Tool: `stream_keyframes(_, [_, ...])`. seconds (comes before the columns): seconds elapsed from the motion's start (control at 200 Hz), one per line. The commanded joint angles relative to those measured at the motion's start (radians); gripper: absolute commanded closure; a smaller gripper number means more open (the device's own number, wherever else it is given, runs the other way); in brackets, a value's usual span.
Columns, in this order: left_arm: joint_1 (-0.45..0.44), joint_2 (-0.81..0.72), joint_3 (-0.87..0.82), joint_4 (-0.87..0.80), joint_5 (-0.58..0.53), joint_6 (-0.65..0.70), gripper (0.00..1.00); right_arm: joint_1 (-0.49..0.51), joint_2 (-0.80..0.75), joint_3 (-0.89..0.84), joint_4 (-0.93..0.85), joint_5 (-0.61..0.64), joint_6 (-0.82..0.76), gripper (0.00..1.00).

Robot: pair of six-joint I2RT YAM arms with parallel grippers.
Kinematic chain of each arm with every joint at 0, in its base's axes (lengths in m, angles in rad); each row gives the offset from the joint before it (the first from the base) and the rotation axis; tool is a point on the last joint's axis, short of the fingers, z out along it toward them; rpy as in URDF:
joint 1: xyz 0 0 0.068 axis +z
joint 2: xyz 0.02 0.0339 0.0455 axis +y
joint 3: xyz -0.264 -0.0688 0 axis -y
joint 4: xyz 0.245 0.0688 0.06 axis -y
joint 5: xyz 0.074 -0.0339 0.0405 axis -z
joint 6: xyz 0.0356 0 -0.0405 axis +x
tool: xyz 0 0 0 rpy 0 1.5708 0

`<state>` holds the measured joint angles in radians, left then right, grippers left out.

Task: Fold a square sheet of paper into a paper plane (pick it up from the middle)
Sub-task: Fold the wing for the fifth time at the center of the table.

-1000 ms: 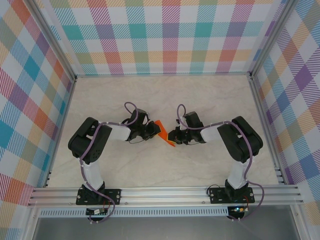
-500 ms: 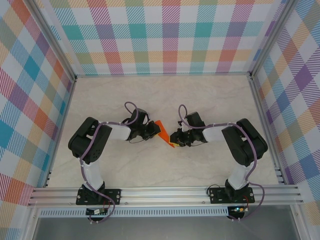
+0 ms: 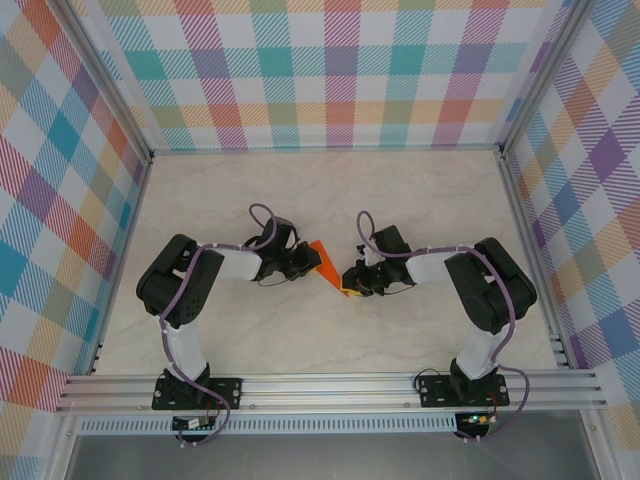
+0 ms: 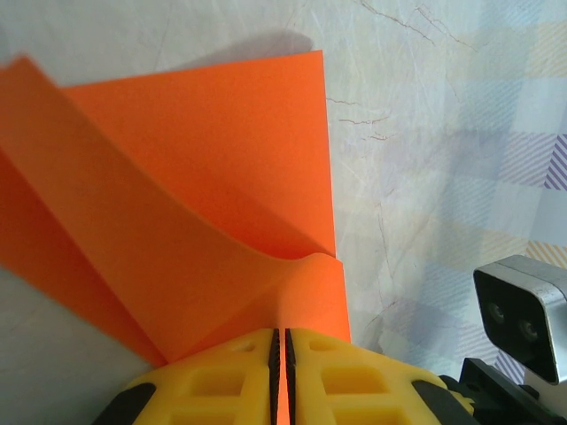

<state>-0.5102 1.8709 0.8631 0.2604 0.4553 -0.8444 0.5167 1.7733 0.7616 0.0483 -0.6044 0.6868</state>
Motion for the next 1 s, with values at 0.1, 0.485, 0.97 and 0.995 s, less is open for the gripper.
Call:
stream_keyframes(0.1, [-0.011,0.057,-0.002,-0.089,-0.073,0.008,0.87,-0.001,0.0,-0.015,-0.108,0.017,-0.032,0.85])
stream_keyframes(0.485, [-0.011,0.065,0.006,-0.093,-0.065,0.01,0.87,-0.001,-0.11,0.023,-0.194,0.083,-0.056,0.8])
stream_keyframes(0.97, [-0.011,0.074,0.02,-0.106,-0.059,0.014,0.87,0.095,0.037,0.28,-0.291,0.118,-0.087,0.82])
stream_keyframes(0.995, [-0.011,0.074,0.02,-0.105,-0.057,0.014,0.87,0.096,0.05,0.287,-0.295,0.115,-0.086,0.83])
